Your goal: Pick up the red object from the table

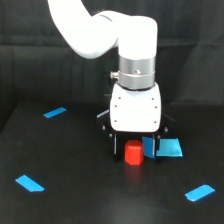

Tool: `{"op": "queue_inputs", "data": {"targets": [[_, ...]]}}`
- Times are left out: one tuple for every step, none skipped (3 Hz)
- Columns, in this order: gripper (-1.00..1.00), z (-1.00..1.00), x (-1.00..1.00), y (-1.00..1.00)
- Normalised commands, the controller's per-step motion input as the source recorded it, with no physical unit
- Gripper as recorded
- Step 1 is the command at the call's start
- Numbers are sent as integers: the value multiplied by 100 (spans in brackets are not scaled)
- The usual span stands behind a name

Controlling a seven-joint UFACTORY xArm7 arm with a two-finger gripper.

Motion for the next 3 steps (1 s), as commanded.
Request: {"op": "queue_inputs", "data": {"targets": [[51,-4,7,7],[38,-4,-4,9],[1,-11,-7,7]]}}
